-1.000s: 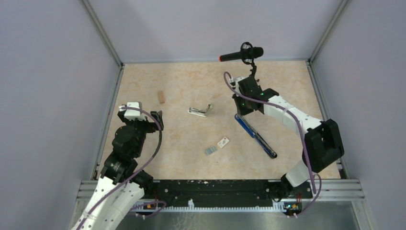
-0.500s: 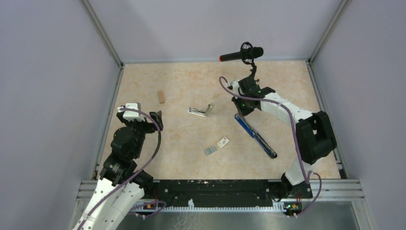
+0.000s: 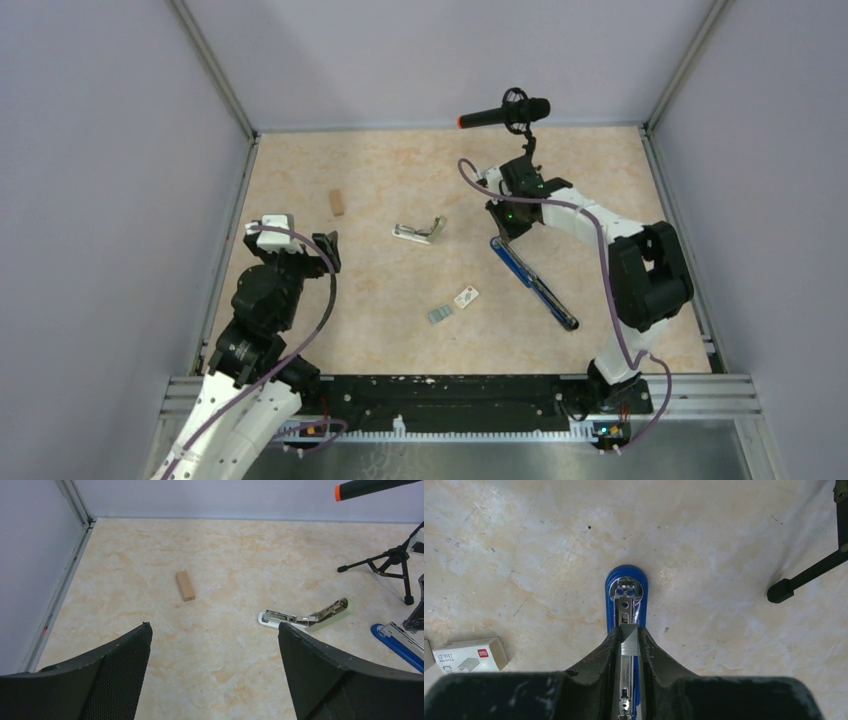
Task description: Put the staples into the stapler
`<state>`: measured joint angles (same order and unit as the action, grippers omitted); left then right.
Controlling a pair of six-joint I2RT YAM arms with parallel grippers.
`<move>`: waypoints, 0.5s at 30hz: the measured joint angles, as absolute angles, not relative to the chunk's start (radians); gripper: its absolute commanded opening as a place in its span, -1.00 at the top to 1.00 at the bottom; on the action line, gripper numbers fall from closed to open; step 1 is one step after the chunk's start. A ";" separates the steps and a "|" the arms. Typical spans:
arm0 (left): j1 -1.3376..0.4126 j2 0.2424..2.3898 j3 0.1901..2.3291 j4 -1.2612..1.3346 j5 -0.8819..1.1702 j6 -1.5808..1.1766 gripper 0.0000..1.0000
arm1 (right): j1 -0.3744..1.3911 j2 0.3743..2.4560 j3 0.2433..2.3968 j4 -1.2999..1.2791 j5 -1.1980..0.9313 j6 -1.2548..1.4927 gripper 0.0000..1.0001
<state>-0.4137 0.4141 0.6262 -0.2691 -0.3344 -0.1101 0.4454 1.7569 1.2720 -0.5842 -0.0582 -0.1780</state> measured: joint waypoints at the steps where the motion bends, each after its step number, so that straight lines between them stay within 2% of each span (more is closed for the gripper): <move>1: -0.414 0.414 0.626 -0.270 -0.334 -0.110 -0.97 | 0.444 1.757 1.272 -0.584 -0.062 -0.181 0.71; 15: -0.414 0.414 0.626 -0.269 -0.334 -0.110 -0.97 | 0.440 1.766 1.272 -0.584 -0.093 -0.184 0.71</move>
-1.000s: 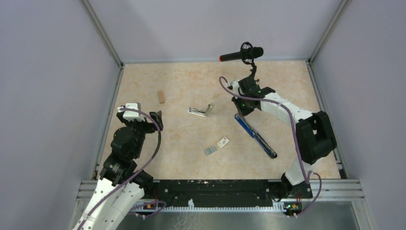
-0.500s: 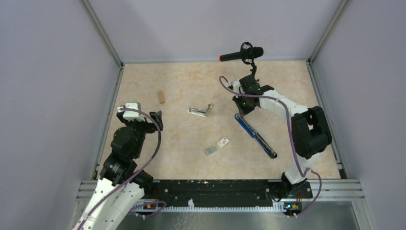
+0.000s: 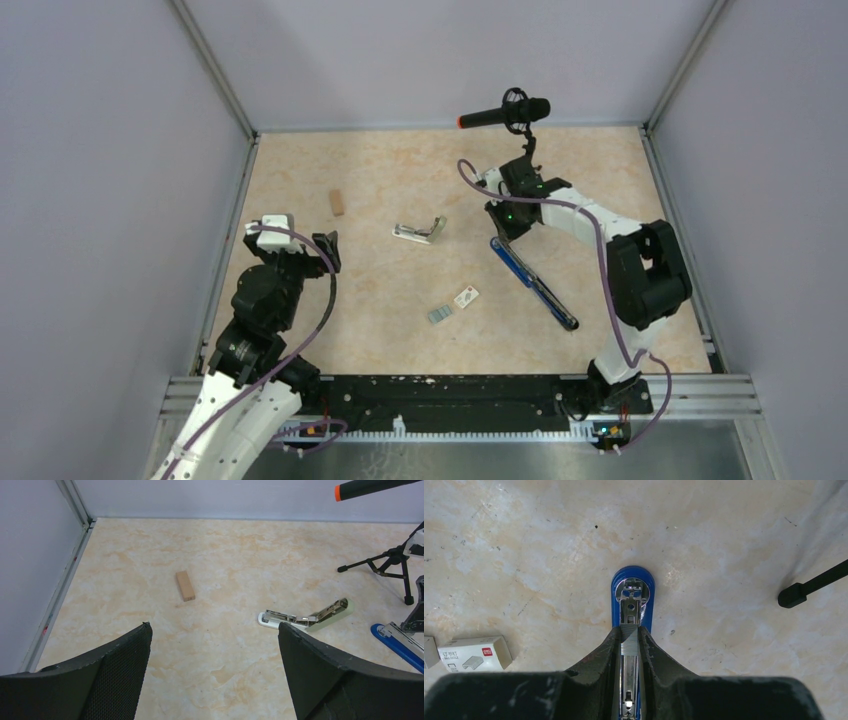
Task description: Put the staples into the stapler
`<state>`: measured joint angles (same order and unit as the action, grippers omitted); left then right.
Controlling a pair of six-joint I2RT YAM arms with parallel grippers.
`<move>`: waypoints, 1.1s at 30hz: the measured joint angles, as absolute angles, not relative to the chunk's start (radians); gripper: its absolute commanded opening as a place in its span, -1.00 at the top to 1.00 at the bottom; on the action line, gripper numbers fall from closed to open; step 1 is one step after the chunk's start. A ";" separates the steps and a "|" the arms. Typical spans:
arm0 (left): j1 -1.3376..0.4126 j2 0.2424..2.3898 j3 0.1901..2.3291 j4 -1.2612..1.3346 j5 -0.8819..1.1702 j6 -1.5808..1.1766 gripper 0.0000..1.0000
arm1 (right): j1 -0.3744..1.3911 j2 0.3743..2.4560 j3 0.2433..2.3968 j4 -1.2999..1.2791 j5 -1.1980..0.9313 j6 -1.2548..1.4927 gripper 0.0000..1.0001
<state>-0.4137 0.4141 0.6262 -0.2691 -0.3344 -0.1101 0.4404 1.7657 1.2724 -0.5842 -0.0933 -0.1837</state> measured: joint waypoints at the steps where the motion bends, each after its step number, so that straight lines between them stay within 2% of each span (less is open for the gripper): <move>1: -0.414 0.414 0.626 -0.270 -0.334 -0.110 -0.97 | 0.440 1.768 1.272 -0.585 -0.093 -0.184 0.71; 33: -0.414 0.414 0.626 -0.269 -0.334 -0.110 -0.97 | 0.408 1.790 1.278 -0.584 -0.149 -0.179 0.73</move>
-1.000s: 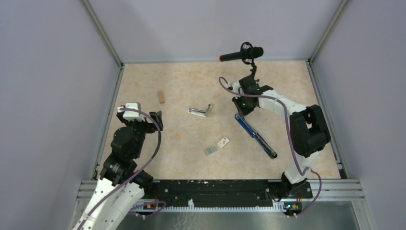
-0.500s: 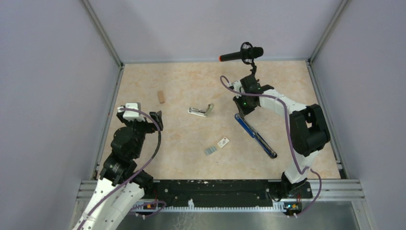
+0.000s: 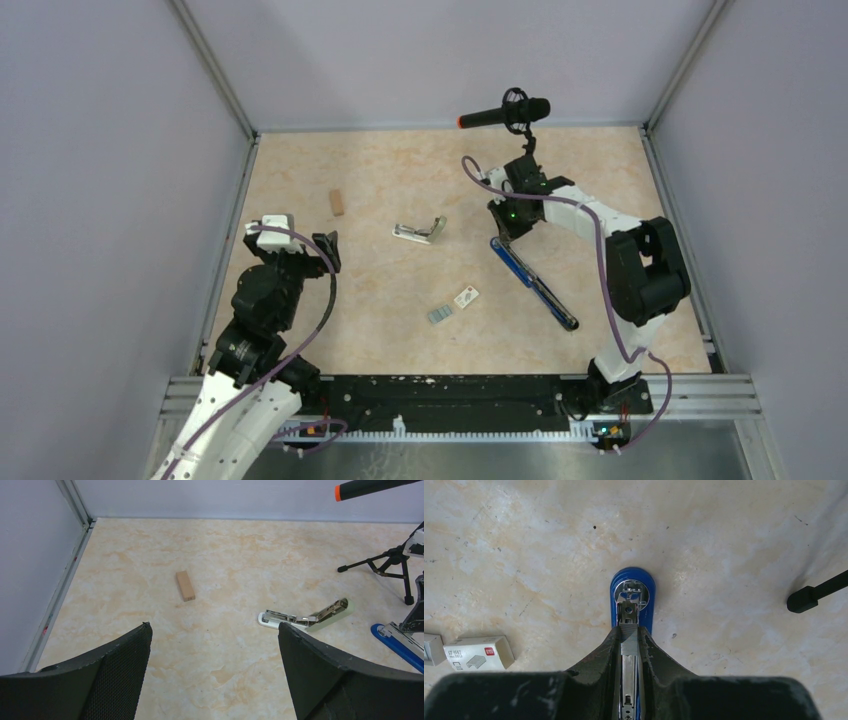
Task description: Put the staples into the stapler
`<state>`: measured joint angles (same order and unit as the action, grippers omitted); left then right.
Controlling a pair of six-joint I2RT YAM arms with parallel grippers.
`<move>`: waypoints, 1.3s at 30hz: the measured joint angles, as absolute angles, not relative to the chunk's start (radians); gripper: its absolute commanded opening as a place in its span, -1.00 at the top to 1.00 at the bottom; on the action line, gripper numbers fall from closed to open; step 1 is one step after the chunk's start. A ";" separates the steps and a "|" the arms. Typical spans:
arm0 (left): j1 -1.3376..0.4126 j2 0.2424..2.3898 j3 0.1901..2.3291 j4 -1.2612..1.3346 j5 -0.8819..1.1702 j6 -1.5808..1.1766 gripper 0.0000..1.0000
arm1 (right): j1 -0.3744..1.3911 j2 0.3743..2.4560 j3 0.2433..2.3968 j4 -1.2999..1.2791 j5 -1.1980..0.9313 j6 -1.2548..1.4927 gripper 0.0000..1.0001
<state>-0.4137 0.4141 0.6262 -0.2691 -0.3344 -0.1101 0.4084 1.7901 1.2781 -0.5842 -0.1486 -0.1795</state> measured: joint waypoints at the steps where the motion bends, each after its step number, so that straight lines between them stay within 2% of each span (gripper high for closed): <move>1: -0.414 0.414 0.626 -0.269 -0.335 -0.110 -0.97 | 0.408 1.790 1.278 -0.584 -0.151 -0.179 0.73; 39: -0.414 0.414 0.626 -0.269 -0.335 -0.110 -0.97 | 0.390 1.822 1.293 -0.573 -0.183 -0.164 0.75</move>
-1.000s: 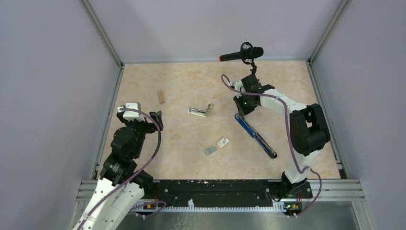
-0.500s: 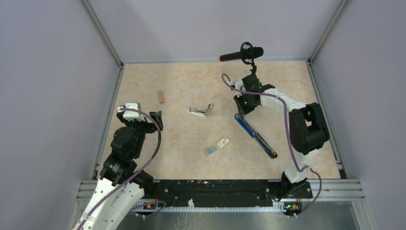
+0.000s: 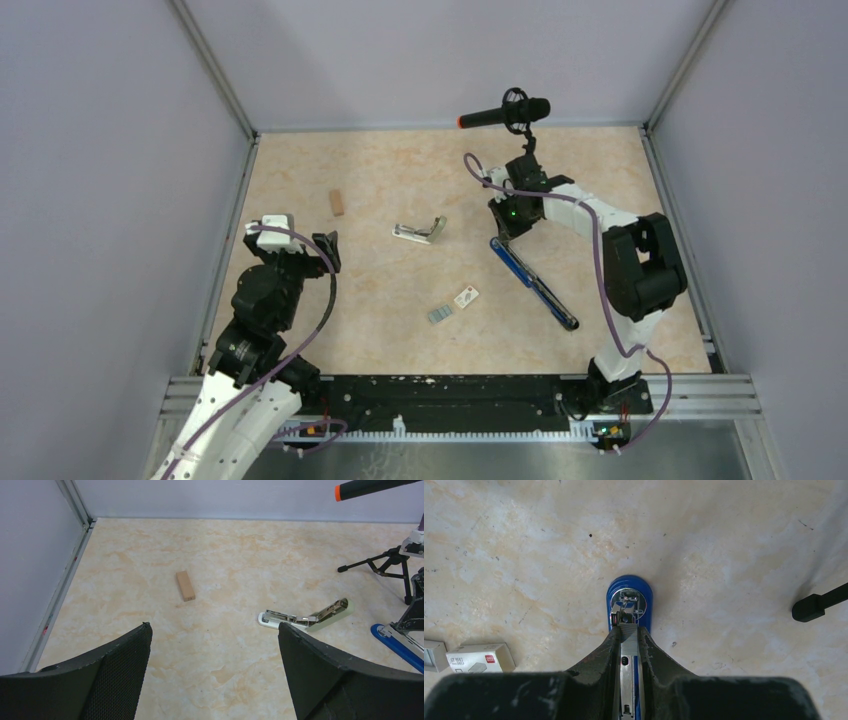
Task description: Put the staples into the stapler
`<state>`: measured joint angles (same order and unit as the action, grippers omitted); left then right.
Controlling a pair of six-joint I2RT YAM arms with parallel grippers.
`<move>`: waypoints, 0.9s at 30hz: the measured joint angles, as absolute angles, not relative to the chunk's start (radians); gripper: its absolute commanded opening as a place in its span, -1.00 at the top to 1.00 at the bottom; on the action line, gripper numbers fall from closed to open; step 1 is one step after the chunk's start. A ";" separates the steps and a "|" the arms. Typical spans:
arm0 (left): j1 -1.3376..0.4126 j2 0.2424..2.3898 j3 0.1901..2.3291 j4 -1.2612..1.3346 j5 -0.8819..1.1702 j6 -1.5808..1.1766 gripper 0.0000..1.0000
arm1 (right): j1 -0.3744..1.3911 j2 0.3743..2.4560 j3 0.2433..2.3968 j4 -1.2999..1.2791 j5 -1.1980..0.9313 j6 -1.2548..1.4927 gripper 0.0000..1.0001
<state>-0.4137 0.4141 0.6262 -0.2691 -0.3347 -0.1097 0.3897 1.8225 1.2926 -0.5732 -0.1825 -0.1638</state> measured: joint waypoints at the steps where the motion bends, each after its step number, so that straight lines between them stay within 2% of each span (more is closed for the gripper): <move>1: -0.414 0.414 0.626 -0.269 -0.335 -0.110 -0.98 | 0.390 1.822 1.293 -0.573 -0.183 -0.164 0.75; 27: -0.414 0.414 0.626 -0.269 -0.335 -0.110 -0.97 | 0.390 1.789 1.293 -0.573 -0.197 -0.160 0.75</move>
